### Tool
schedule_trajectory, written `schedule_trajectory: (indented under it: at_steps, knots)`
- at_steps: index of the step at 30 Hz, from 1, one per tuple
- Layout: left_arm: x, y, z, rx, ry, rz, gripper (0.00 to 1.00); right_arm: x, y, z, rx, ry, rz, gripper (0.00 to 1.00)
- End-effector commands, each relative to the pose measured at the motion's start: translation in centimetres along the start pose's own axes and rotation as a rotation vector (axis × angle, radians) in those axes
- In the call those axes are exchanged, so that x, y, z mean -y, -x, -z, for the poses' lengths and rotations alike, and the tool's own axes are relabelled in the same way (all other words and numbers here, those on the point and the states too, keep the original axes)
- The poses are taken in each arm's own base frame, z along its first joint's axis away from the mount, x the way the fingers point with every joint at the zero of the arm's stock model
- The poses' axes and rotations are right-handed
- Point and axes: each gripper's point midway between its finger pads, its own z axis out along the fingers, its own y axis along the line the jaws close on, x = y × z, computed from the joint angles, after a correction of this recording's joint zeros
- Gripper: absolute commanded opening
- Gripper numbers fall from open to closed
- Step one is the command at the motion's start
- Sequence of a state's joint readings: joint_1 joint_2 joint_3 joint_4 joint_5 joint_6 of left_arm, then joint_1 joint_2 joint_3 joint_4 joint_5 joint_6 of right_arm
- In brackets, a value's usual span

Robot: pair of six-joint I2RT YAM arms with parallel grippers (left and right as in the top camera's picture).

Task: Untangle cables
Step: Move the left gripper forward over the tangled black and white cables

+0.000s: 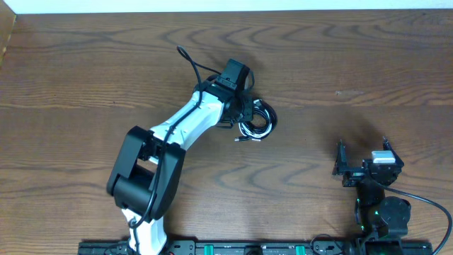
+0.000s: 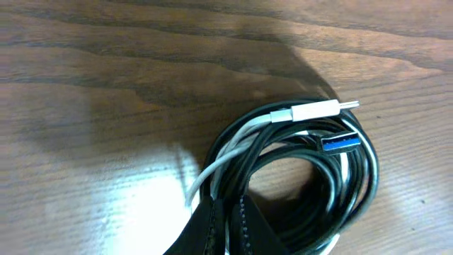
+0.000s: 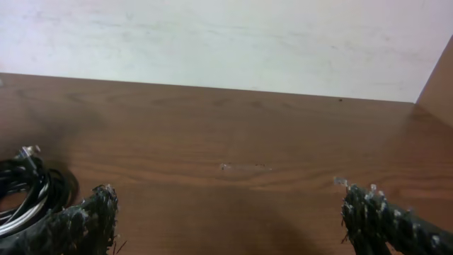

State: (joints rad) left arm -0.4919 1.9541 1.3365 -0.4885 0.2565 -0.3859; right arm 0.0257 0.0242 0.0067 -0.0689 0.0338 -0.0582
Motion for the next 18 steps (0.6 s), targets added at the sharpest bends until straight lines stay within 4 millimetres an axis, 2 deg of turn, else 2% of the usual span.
schedule_trajectory:
  at_steps: [1,2,4,9,12,15,18]
  knots:
    - [2.4,2.4,5.9,0.133,-0.06,-0.034,0.07,0.2,-0.1,0.0,-0.001,-0.01,-0.009,0.99]
    - [3.2,2.8,8.5,0.183,-0.085,-0.046,0.07,0.2,-0.1,0.0,-0.001,-0.01,-0.009,0.99]
    - [4.1,3.3,11.6,0.244,-0.115,-0.06,0.07,0.2,-0.1,0.0,-0.001,-0.01,-0.009,0.99]
    - [6.2,3.1,16.6,0.325,-0.21,-0.093,0.08,0.2,-0.1,0.0,-0.001,-0.01,-0.009,0.99]
    - [6.3,3.1,17.1,0.334,-0.214,-0.095,0.07,0.2,-0.1,0.0,-0.001,-0.01,-0.009,0.99]
    - [6.2,2.5,16.0,0.297,-0.213,-0.051,0.08,0.2,-0.1,0.0,-0.001,-0.01,-0.009,0.99]
    - [8.0,1.9,15.2,0.263,-0.265,-0.077,0.08,0.2,-0.1,0.0,-0.001,-0.01,-0.009,0.99]
